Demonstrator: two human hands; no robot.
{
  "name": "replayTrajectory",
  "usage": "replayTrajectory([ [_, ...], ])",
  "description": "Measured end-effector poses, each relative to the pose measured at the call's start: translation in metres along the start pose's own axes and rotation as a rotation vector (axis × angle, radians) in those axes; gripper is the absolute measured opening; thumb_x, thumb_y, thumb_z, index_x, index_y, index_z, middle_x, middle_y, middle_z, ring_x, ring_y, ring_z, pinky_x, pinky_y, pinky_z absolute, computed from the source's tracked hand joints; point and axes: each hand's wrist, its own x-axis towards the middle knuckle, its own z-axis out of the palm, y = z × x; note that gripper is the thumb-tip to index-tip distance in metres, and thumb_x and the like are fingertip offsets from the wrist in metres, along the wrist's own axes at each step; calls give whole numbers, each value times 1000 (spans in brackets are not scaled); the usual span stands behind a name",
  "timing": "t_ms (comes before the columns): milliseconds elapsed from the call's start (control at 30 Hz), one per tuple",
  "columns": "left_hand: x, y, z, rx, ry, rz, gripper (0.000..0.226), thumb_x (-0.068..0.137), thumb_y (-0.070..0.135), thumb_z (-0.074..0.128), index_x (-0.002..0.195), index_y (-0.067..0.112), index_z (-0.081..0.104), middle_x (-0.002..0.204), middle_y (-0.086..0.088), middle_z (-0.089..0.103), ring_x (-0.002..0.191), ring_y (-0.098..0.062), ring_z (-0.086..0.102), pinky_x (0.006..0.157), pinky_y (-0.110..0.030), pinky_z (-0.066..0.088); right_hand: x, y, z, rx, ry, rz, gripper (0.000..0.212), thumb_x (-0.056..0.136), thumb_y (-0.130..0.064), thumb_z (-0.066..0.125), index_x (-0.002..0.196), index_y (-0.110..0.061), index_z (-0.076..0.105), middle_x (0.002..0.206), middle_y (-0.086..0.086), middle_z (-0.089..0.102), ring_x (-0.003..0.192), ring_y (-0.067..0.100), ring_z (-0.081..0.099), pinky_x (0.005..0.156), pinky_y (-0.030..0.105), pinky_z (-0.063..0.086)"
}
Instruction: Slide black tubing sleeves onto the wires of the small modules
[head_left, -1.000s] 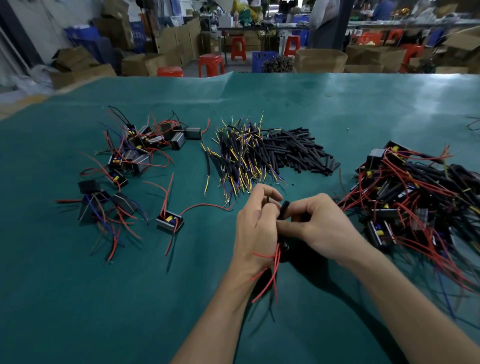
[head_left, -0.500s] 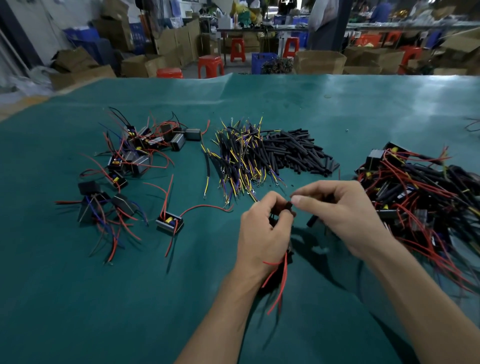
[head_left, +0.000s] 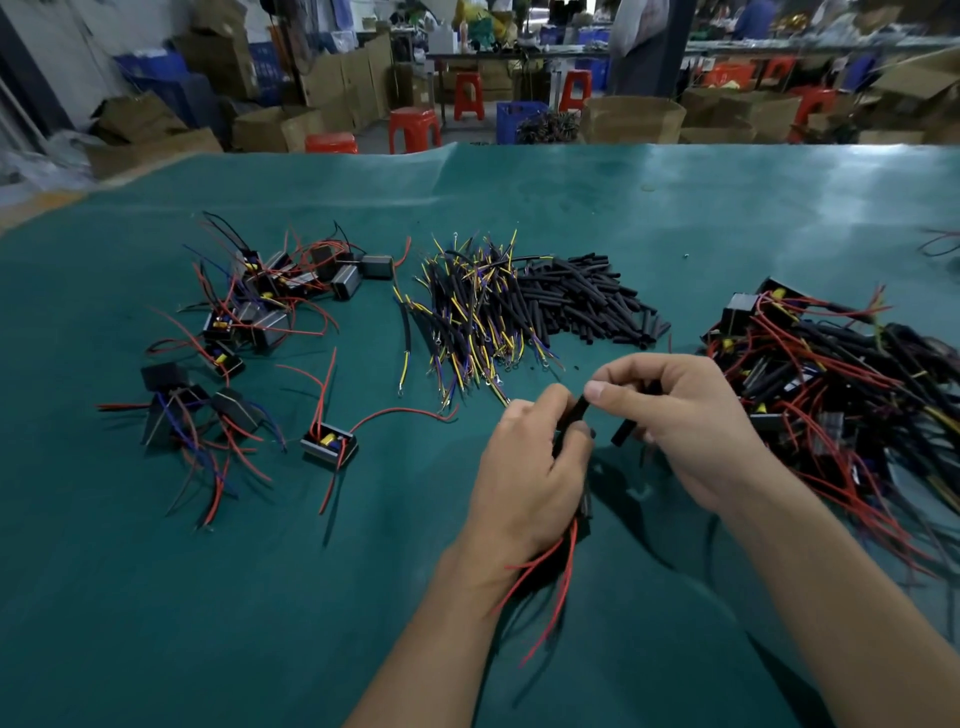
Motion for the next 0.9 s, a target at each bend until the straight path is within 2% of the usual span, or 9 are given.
replayTrajectory([
  [167, -3, -1, 0, -30, -70, 24, 10, 104, 25, 45, 112, 21, 50, 111, 5, 69, 109, -20, 56, 90, -44, 47, 1, -2, -4, 132, 4, 119, 15, 89, -12, 73, 74, -13, 73, 60, -3, 50, 51, 8, 41, 45, 18, 33],
  [233, -4, -1, -1, -70, -36, 5, 24, 104, 17, 50, 122, 31, 42, 114, 1, 68, 112, -20, 60, 95, -42, 48, 3, -1, -5, 145, 9, 149, 16, 91, -14, 72, 75, -13, 73, 58, -6, 49, 50, 7, 40, 45, 17, 33],
  [300, -4, -2, -1, -85, -4, -9, 39, 102, 15, 54, 125, 40, 36, 117, 0, 65, 105, -9, 61, 94, -32, 47, 3, 1, -4, 147, 11, 166, 17, 91, -15, 72, 75, -14, 72, 57, -7, 47, 51, 7, 40, 45, 17, 32],
  [367, -4, -2, 0, -68, 61, 17, 44, 98, 13, 60, 122, 39, 35, 122, 4, 63, 84, 1, 57, 85, -18, 41, 4, 3, -3, 143, 17, 173, 17, 92, -16, 72, 76, -15, 71, 58, -7, 46, 52, 7, 39, 47, 18, 32],
  [433, -3, -2, 0, -56, 119, 46, 42, 94, 13, 67, 117, 34, 40, 116, 7, 64, 75, 0, 55, 81, -18, 41, 3, 3, -2, 131, 21, 179, 16, 93, -17, 71, 77, -14, 70, 58, -7, 46, 53, 8, 39, 47, 19, 32],
  [533, -1, -3, -1, 5, 161, 100, 23, 90, 16, 71, 109, 17, 58, 102, 4, 67, 93, -18, 63, 86, -39, 50, 3, 4, 1, 91, 37, 157, 16, 93, -18, 71, 77, -15, 70, 59, -6, 45, 53, 10, 36, 47, 20, 30],
  [600, -2, -4, -1, 42, 191, 92, 20, 88, 26, 72, 103, 14, 65, 96, 3, 70, 94, -24, 65, 83, -43, 51, 2, 4, 2, 56, 47, 123, 15, 93, -18, 72, 78, -15, 71, 60, -6, 45, 54, 10, 35, 47, 19, 30],
  [733, -2, -6, 1, 31, 167, 58, 17, 91, 30, 64, 99, 15, 63, 89, 0, 70, 88, -28, 65, 77, -45, 52, 1, 3, 3, 116, 20, 102, 12, 91, -15, 73, 79, -13, 72, 63, -3, 49, 56, 8, 39, 47, 17, 33],
  [900, -1, -9, 4, -84, 131, -15, 12, 95, 11, 57, 103, 19, 55, 91, 5, 74, 90, -16, 71, 82, -37, 53, 5, 2, -3, 328, 34, 98, 12, 89, 6, 65, 88, -5, 69, 77, 8, 64, 63, 14, 56, 57, 21, 48],
])
